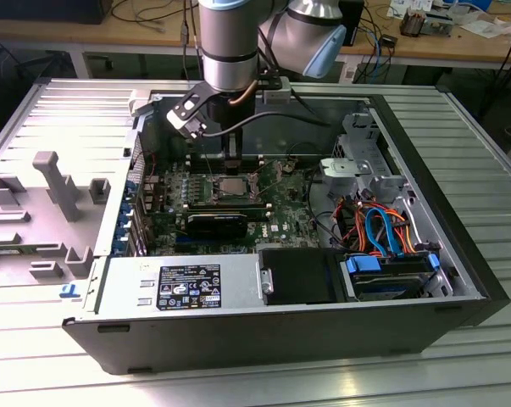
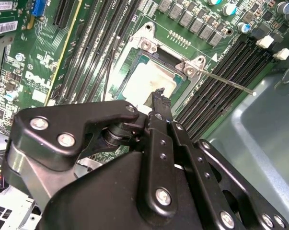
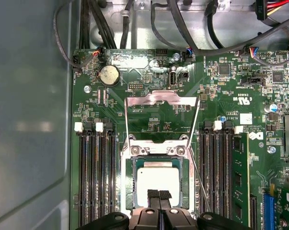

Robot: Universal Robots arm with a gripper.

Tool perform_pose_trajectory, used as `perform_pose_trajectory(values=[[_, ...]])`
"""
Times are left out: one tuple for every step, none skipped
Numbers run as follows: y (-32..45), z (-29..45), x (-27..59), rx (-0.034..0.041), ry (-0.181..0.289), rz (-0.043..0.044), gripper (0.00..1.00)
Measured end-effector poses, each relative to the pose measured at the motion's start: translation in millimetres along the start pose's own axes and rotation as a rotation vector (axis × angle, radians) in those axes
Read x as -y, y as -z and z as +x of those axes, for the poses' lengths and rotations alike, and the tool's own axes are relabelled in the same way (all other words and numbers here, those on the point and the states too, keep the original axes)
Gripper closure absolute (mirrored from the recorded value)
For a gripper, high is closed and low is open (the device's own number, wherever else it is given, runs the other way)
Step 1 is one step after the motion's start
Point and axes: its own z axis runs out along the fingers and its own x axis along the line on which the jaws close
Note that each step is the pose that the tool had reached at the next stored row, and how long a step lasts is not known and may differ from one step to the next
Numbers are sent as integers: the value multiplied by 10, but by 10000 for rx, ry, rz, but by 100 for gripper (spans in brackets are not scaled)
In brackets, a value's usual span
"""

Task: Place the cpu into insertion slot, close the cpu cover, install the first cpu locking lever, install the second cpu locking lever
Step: 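Close the cpu cover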

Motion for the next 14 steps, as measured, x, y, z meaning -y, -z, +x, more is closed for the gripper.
perform_pose_trajectory(values=[[-1, 0, -9, -1, 0, 0, 89], [-1, 0, -17, -2, 0, -1, 89], [-1, 0, -23, -1, 0, 0, 89], [-1, 0, -26, -1, 0, 0, 89], [-2, 0, -27, -2, -1, 0, 89], [-2, 0, -30, -1, 0, 0, 89], [-2, 0, -34, -1, -1, 0, 89], [-2, 0, -34, -2, -1, 0, 89], [-2, 0, -35, -2, 0, 0, 89], [-2, 0, -35, -1, -1, 0, 89], [-2, 0, -35, -1, 0, 0, 89], [-2, 0, -36, -1, 0, 0, 89], [-2, 0, -42, -1, 2, 0, 89], [-1, 0, -42, -1, 0, 0, 89]])
